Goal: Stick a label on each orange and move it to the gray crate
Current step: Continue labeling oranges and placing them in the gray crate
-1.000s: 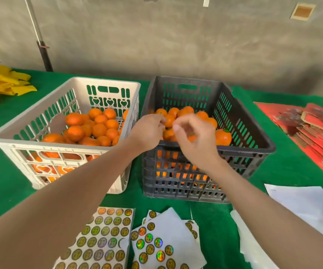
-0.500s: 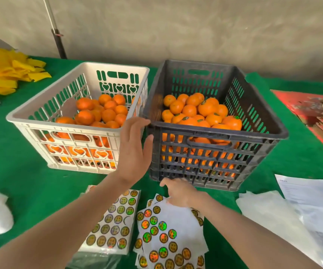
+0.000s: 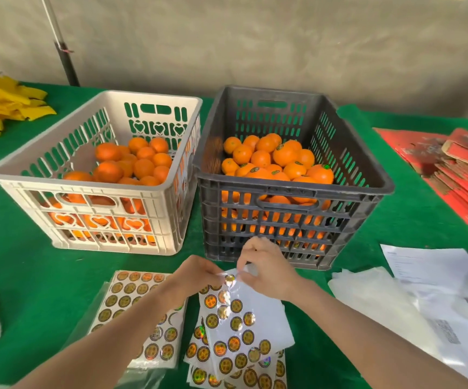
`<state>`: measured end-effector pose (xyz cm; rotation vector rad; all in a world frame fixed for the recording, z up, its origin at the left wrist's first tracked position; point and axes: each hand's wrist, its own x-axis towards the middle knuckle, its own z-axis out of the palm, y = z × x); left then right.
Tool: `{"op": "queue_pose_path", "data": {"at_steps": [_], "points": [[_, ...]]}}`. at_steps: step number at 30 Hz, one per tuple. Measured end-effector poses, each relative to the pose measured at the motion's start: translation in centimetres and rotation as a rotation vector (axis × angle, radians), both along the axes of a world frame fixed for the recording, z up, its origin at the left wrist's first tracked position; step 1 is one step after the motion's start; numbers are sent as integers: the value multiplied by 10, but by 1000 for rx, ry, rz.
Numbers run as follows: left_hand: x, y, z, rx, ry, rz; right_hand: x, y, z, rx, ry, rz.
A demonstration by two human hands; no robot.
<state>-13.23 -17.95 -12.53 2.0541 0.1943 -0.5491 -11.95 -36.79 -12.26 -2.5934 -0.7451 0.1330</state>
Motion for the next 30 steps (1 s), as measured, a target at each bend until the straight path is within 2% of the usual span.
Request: {"op": "queue_pose_path", "data": {"at_steps": [3,9,17,23,25,30], "points": [[1,-2,3,-5,32,-21,-10,12,-2,-24,-79,-20],[4,-3,1,-26,112,-12,-17,24,-5,-29,0,-129],[2,-1,1,-52,108,-151,-27,22,-7,35,-39,-83],[2,-3,2,-34,-14,-314,-28,15,-4,51,-24,-41],[5,-4,-3,45,-65,-357,-27,12,-2,51,5,-32],[7,-1,-12,226,-207,-402,-23,16,26,273,15,-109]]}}
